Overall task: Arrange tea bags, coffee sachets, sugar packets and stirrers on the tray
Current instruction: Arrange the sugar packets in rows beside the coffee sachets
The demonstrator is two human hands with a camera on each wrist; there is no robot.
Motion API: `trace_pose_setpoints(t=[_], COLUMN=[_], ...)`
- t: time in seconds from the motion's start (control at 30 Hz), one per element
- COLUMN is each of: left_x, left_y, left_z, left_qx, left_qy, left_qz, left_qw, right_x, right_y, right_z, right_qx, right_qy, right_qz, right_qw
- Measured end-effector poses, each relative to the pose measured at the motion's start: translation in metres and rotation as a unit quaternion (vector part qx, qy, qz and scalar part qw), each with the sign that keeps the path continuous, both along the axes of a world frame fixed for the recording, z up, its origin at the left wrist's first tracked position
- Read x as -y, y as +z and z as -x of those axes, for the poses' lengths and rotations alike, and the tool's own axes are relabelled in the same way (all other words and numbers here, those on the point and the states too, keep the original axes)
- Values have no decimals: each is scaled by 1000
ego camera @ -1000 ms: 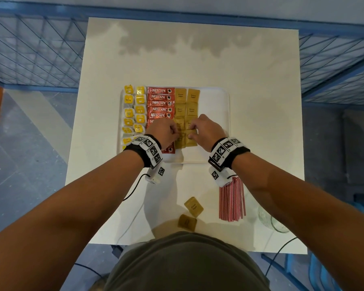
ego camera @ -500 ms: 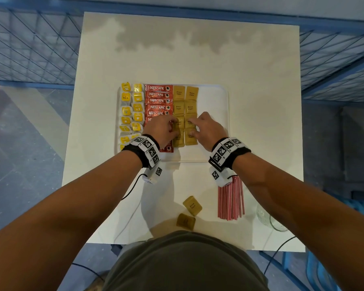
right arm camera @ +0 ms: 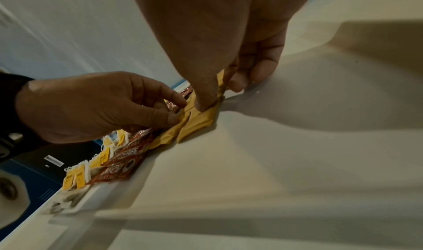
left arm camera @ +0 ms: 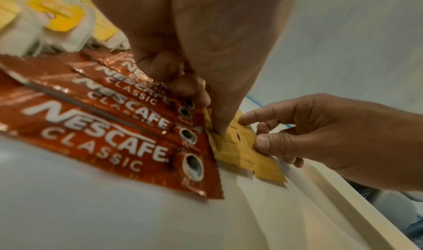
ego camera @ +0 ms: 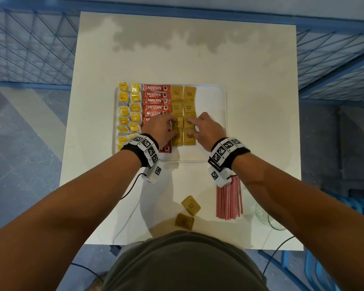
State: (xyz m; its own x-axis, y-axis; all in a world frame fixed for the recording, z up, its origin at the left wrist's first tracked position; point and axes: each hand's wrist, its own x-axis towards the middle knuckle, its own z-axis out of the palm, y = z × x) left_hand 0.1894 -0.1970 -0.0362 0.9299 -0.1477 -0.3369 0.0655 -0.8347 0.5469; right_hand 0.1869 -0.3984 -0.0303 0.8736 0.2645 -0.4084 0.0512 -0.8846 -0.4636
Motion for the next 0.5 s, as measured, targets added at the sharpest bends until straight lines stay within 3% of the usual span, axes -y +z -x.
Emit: trace_pose_setpoints(t=[0.3,0.5], left_x=[-2,-13], left_y=[12,18], left_z=[13,48], left_qx=[18,-6], left_qy=[-19,-81], left_qz=[13,27], left_qw=[1000,996], right_x=[2,8], right_y=[9,16], right_z=[9,37], right_qx=[12,4], right_qy=[-12,19], right_qz=[-28,-46], right_qw=[999,999])
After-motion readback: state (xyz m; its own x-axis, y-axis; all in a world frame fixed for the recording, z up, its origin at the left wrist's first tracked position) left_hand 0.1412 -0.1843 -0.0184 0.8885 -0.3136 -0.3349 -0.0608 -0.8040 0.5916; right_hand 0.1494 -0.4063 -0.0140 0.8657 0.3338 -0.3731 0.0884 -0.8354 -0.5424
